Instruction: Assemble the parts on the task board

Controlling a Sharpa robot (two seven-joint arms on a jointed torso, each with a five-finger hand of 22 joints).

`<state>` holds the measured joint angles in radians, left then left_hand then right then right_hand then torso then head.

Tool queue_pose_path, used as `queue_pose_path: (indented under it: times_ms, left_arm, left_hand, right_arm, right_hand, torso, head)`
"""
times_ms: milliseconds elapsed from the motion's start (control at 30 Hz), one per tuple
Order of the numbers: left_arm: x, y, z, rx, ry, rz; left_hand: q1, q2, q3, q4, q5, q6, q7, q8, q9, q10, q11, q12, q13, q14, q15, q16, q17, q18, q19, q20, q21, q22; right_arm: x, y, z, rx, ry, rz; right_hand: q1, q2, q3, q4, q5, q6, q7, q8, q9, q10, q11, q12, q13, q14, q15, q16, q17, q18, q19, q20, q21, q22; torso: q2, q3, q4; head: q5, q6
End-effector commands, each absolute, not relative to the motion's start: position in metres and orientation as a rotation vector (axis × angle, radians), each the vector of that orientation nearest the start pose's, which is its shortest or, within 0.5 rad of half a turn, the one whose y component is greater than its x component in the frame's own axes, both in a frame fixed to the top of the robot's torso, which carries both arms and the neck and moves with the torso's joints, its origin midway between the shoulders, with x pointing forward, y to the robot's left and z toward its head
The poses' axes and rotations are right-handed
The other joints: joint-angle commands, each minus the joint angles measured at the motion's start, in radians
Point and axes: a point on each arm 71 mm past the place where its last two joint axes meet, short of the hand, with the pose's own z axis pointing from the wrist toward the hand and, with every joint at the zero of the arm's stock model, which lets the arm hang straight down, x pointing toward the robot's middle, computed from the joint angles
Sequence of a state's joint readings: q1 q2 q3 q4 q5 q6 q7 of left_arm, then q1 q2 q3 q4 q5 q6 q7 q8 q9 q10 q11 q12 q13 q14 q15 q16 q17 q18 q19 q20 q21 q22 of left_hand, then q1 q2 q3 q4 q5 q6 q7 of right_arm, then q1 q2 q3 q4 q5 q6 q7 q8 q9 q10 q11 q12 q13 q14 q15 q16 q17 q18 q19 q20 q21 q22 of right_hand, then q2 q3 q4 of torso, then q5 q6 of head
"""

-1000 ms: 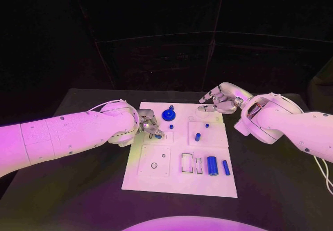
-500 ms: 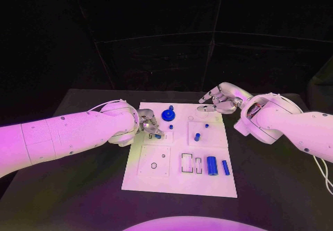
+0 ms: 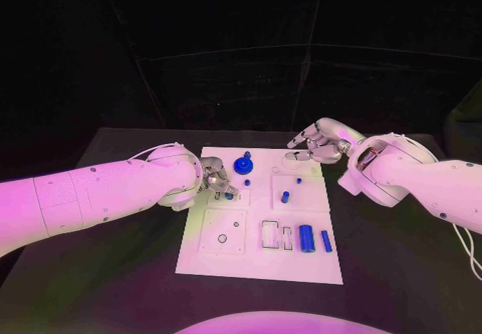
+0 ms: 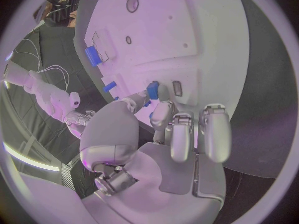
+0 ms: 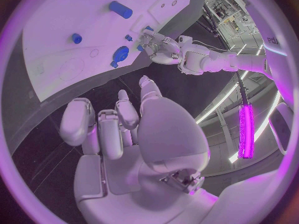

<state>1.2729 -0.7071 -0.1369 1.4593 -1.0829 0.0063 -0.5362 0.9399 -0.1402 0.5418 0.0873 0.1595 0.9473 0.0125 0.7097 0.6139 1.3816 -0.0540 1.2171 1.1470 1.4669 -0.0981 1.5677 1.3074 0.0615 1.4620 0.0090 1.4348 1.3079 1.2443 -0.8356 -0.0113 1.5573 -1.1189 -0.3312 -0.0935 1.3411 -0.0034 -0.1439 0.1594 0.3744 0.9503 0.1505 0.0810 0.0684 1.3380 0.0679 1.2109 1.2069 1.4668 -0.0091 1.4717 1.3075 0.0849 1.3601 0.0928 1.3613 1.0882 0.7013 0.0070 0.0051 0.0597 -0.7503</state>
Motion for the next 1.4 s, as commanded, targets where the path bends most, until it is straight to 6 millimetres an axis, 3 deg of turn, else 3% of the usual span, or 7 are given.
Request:
queue_pose_path:
  times_ms: [33,400,567,733,1067,1200,1400]
  left_arm:
    - [0.489,0.172,-0.224,-0.146,2.256,-0.384]
    - [0.491,0.173,-0.224,-0.16,2.243,-0.383]
    - [0.491,0.175,-0.223,-0.173,2.23,-0.388]
    - [0.49,0.177,-0.22,-0.191,2.223,-0.398]
    - [0.497,0.182,-0.189,-0.183,2.211,-0.431]
    - [0.512,0.191,-0.165,-0.161,2.218,-0.412]
    - [0.537,0.203,-0.152,-0.167,2.254,-0.352]
  left_hand:
    - [-0.015,0.0,-0.011,0.003,-0.005,0.007,0.0,0.005,0.001,0.009,0.001,0.006,0.003,0.104,-0.008,0.003,0.263,-0.014,0.014,-0.002,0.007,0.04]
    - [-0.081,-0.011,-0.13,0.059,-0.011,0.019,-0.001,0.011,0.004,0.013,-0.001,0.012,0.007,0.104,-0.009,0.003,0.263,-0.015,0.017,-0.003,0.01,0.047]
    - [-0.086,0.002,-0.255,0.107,-0.095,0.018,-0.005,0.012,0.007,0.013,-0.003,0.013,0.008,0.104,-0.012,0.003,0.263,-0.015,0.017,-0.006,0.01,0.049]
    - [-0.07,0.016,-0.341,0.146,-0.108,0.016,-0.004,0.013,0.009,0.013,-0.003,0.013,0.008,0.104,-0.012,0.003,0.263,-0.015,0.017,-0.007,0.009,0.05]
    - [0.009,0.038,-0.423,0.156,-0.108,-0.021,0.009,-0.005,0.004,-0.025,0.007,-0.037,-0.048,0.104,-0.006,0.003,0.263,-0.004,-0.006,-0.003,-0.025,0.001]
    - [0.065,0.056,-0.464,0.152,-0.107,-0.079,0.037,-0.058,-0.028,-0.066,0.032,-0.083,-0.103,0.104,0.015,0.003,0.263,0.004,-0.028,0.014,-0.058,-0.043]
    - [0.086,0.068,-0.484,0.153,-0.107,-0.079,0.044,-0.072,-0.042,-0.069,0.038,-0.082,-0.107,0.104,0.021,0.003,0.263,0.006,-0.029,0.021,-0.061,-0.046]
  right_arm:
    - [0.491,-0.189,-0.151,0.139,1.677,0.859]
    - [0.492,-0.189,-0.151,0.142,1.675,0.861]
    - [0.493,-0.189,-0.151,0.145,1.674,0.86]
    - [0.493,-0.19,-0.151,0.147,1.673,0.859]
    - [0.494,-0.192,-0.151,0.151,1.671,0.854]
    - [0.495,-0.193,-0.152,0.154,1.67,0.85]
    - [0.496,-0.192,-0.152,0.154,1.67,0.85]
  right_hand:
    - [0.002,0.002,-0.005,-0.001,0.003,0.006,-0.001,0.007,0.001,-0.003,-0.006,-0.004,-0.001,0.063,-0.005,-0.004,0.085,0.007,-0.008,-0.001,-0.006,-0.001]
    - [-0.01,0.004,-0.021,0.014,-0.007,0.004,-0.001,0.005,0.001,-0.006,-0.006,-0.008,-0.006,0.062,-0.005,-0.007,0.081,0.009,-0.012,-0.001,-0.012,-0.011]
    - [-0.014,0.005,-0.028,0.02,-0.016,0.003,0.0,0.005,0.0,-0.008,-0.005,-0.011,-0.009,0.062,-0.005,-0.009,0.079,0.01,-0.013,-0.001,-0.015,-0.015]
    - [-0.016,0.006,-0.031,0.024,-0.019,0.002,0.0,0.005,0.0,-0.008,-0.005,-0.012,-0.01,0.062,-0.005,-0.01,0.078,0.01,-0.013,-0.001,-0.016,-0.017]
    - [-0.018,0.007,-0.034,0.027,-0.021,0.002,0.0,0.005,0.0,-0.009,-0.005,-0.013,-0.011,0.061,-0.005,-0.011,0.076,0.011,-0.014,-0.001,-0.017,-0.02]
    - [-0.019,0.007,-0.034,0.027,-0.021,0.002,0.0,0.005,0.0,-0.009,-0.005,-0.012,-0.011,0.061,-0.005,-0.011,0.076,0.011,-0.014,-0.001,-0.017,-0.02]
    - [-0.019,0.007,-0.034,0.028,-0.021,0.002,0.0,0.005,0.0,-0.008,-0.005,-0.012,-0.011,0.061,-0.005,-0.012,0.076,0.011,-0.015,-0.001,-0.018,-0.02]
  torso:
    - [0.0,-0.0001,0.0001]
    - [0.0,-0.0005,0.001]
    - [-0.001,-0.0009,0.0012]
    - [-0.001,-0.0003,0.0007]
    - [-0.001,-0.0006,0.0013]
    - [-0.001,0.0001,0.0011]
    - [0.0,0.0004,-0.0001]
  head:
    - [-0.001,-0.001]
    - [-0.002,-0.002]
    - [-0.002,-0.001]
    - [-0.002,0.0]
    - [-0.005,0.003]
    - [-0.001,0.004]
    - [0.004,0.007]
